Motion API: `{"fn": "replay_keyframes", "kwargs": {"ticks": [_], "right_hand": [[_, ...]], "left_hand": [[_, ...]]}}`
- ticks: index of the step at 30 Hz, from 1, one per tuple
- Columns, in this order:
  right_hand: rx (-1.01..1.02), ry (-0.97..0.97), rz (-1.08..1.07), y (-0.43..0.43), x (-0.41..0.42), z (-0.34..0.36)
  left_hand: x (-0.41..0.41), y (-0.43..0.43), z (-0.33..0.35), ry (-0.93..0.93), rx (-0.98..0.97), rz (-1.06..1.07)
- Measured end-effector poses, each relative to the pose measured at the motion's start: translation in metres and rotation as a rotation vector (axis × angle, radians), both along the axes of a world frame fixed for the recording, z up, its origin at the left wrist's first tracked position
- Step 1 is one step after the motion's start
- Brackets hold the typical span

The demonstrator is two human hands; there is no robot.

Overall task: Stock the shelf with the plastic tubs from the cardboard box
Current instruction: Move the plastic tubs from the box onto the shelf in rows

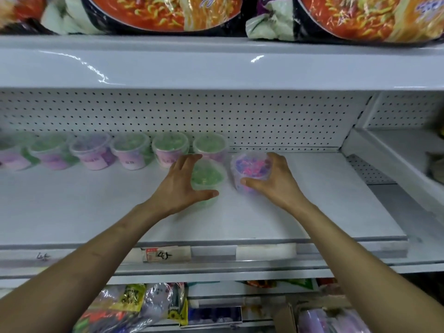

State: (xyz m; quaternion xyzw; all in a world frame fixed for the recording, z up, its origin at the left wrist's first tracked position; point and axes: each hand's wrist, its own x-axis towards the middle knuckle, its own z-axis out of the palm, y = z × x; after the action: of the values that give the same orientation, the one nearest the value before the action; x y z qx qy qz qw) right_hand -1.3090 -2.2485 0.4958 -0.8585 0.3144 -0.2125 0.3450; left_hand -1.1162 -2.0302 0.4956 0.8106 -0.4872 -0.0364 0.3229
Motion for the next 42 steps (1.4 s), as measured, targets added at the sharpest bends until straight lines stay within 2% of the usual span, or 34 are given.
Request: {"fn": "replay_keyframes", "kwargs": {"ticks": [5,9,12,25,36,42], "right_hand": [[0.03,0.007,-0.073,-0.021,0.035,-0.003],[0.055,0.05,-0.076,-0.065,0.062,-0.043],[0.054,0.014,-0.107,-0.046,0.065,-0.018],[0.072,0.012,-0.092,-0.062,0.085,-0.013],[0.094,-0.06,-0.063,-0.067,0.069,-0.012],[-0.049,-0.146,-0.001,-0.05,0.022,-0.006]], "left_hand": [[0.001,0.0,0.004,0.018,-0.054,0.032],[-0.001,0.006,0.002,0.041,-0.06,0.082],[0.0,0.012,-0.002,0.041,-0.04,0.109],[-0.014,0.018,-0.006,0.061,-0.055,0.145],[-0.022,0.009,-0.005,0.075,-0.058,0.132],[-0.035,-0.022,-0.009,0.107,-0.063,0.086]]}}
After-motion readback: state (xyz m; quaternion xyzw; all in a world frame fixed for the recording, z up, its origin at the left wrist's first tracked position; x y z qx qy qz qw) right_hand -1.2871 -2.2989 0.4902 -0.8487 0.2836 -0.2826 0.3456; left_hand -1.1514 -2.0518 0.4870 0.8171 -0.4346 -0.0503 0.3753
